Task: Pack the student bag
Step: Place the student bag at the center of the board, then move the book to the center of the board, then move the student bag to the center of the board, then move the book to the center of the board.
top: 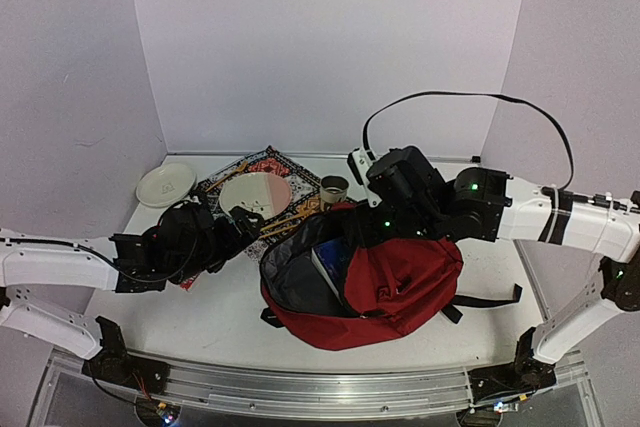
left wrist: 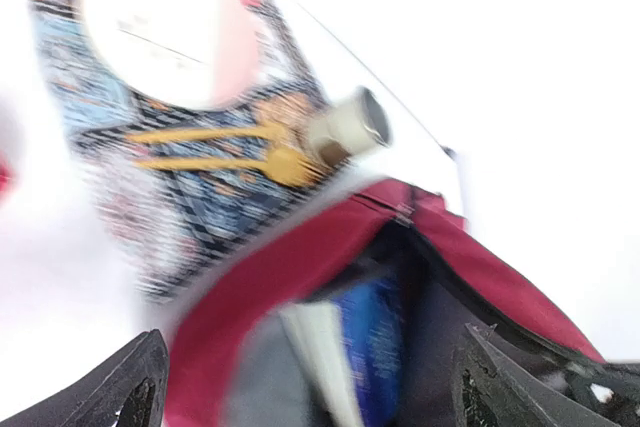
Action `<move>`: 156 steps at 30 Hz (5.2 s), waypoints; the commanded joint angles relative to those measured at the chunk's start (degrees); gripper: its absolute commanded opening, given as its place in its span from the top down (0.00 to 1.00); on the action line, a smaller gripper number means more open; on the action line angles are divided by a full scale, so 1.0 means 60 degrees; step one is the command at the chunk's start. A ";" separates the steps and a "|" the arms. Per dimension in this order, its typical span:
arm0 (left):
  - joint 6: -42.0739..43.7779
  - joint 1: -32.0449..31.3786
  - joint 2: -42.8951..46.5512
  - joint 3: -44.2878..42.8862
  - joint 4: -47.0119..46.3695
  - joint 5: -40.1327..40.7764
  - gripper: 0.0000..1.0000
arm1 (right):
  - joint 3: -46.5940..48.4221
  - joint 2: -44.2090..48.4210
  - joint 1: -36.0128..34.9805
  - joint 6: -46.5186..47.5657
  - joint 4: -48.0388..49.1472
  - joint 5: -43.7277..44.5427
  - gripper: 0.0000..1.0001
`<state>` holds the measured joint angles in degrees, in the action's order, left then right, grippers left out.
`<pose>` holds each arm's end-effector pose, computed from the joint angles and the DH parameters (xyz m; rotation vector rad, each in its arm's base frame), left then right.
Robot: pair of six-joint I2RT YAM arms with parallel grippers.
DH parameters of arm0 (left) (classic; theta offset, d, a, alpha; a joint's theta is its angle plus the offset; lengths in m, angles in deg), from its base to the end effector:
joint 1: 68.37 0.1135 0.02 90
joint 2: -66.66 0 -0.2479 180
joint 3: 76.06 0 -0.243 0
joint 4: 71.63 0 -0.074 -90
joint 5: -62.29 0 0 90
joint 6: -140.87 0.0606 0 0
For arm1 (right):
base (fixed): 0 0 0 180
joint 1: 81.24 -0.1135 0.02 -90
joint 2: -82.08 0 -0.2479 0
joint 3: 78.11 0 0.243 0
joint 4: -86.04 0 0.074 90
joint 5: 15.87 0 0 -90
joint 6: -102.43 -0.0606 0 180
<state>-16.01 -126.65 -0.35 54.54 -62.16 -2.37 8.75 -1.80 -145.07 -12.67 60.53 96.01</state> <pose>0.1637 -0.2156 0.2096 -0.4465 2.0772 -0.9252 0.1775 0.3100 0.3227 -0.4143 1.9477 0.6514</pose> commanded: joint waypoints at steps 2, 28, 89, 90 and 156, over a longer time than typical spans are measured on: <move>0.0706 0.1186 0.1336 0.0550 0.2416 -0.0043 0.01 | -0.0368 0.0575 -0.0003 -0.0310 -0.0246 0.0433 0.97; 0.5853 0.9064 -0.2058 -0.2586 0.4548 -0.4850 0.00 | -0.0236 -0.0921 -0.0296 -0.0329 0.0478 -0.2006 0.80; 0.3775 0.8107 0.1042 0.0298 0.5799 -0.5638 0.05 | 0.2740 -0.5354 -0.1799 -0.0102 0.2557 -0.4474 0.02; 0.3846 0.8112 0.0909 0.0141 0.5797 -0.5467 0.04 | 0.2679 -0.5494 -0.1796 -0.0193 0.2557 -0.4481 0.02; 0.3809 0.4142 -0.1124 -0.0714 0.5722 -0.5117 0.12 | -0.1453 -0.2237 -0.1653 -0.2501 0.2934 -0.1150 0.02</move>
<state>4.84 -101.96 -3.34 55.36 -29.02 -40.46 -1.92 -13.83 -154.67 -25.67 77.20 89.11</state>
